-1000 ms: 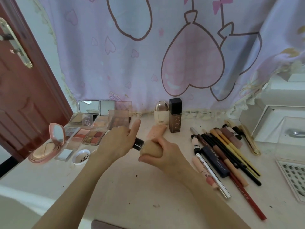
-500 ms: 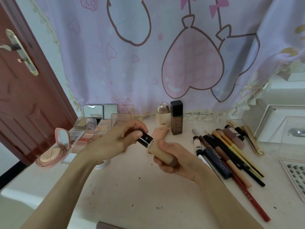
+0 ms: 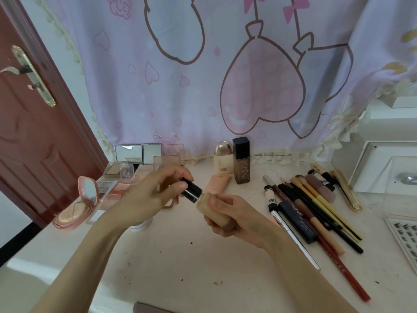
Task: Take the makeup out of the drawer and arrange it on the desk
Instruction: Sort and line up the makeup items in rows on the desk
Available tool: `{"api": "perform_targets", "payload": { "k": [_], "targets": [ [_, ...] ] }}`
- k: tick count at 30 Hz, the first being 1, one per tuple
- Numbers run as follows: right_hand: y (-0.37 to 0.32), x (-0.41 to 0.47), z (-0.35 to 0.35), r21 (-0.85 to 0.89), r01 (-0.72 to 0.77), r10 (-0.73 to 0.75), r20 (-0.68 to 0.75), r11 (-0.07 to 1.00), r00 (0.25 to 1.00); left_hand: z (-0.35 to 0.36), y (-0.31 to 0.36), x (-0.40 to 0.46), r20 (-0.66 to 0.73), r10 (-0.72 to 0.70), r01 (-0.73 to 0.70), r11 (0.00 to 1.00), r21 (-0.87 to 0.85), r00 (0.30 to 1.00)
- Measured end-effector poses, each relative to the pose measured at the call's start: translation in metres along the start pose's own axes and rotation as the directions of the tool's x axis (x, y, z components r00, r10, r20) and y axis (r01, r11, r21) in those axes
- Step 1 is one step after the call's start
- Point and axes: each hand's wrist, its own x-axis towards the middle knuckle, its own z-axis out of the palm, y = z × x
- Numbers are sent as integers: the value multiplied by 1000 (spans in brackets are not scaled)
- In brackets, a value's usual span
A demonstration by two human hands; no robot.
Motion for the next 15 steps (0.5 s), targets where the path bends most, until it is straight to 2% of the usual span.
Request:
{"api": "perform_targets", "payload": {
  "k": [4, 6, 8, 9, 11, 13, 15],
  "targets": [
    [1, -1, 1, -90, -26, 25, -18, 996, 1000, 13, 3, 6, -94, -63, 81, 976, 203, 994],
    [2, -1, 1, -79, -33, 31, -22, 996, 999, 9, 4, 4, -50, -84, 90, 989, 119, 995],
    [1, -1, -1, -26, -27, 26, -24, 999, 999, 1, 6, 0, 88, -74, 78, 996, -37, 993],
    [1, 0, -3, 10, -21, 21, -21, 1000, 1000, -3, 7, -2, 133, -57, 66, 996, -60, 990],
    [1, 0, -5, 65, -6, 6, -2, 998, 1000, -4, 10, -2, 144, -25, 32, 999, -43, 989],
    [1, 0, -4, 80, 2, -3, 21, 997, 1000, -2, 12, 3, 86, 6, -7, 1000, 11, 996],
    [2, 0, -4, 76, 3, -6, 35, 997, 999, 4, 14, 8, 32, 41, -45, 989, 138, 999]
  ]
}}
